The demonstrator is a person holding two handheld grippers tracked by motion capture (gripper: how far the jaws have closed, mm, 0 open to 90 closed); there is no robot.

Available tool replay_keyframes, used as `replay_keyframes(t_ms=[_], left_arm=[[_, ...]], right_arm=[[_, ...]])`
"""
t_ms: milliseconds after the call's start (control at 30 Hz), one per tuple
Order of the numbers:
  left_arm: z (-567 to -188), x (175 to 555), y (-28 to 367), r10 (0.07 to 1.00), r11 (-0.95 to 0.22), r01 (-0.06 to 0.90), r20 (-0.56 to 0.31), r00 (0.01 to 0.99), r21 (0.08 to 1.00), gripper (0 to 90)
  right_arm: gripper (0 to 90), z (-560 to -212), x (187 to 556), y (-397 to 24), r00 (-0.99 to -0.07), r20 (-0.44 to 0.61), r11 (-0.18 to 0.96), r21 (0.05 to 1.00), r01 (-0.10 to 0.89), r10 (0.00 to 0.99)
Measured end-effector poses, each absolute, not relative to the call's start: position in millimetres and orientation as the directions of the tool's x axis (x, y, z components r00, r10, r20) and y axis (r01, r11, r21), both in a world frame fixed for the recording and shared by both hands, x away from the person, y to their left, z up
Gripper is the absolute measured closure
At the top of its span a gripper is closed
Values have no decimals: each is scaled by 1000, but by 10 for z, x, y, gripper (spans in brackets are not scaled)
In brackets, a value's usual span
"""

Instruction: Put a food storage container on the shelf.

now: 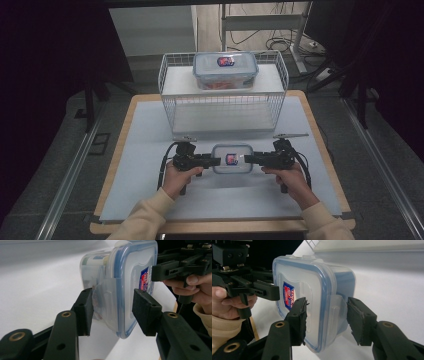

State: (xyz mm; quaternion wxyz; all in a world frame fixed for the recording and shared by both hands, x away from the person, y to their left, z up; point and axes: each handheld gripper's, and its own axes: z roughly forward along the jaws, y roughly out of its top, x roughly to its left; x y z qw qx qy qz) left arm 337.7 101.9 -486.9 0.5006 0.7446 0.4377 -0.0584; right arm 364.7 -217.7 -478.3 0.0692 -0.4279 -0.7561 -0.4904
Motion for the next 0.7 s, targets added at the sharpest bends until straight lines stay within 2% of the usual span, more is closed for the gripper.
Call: replay_keyframes(t_ms=[267, 700], left_arm=[[-4628, 3381, 1034, 595, -114, 676, -495, 633, 728, 526], [-4115, 3481, 1088, 601, -104, 613, -442, 666, 783, 527]], right_arm=[[513, -4584, 3643, -2168, -650, 500, 146, 718, 681, 572], [513, -4010, 3761, -2112, -701, 433, 140, 788, 600, 567]])
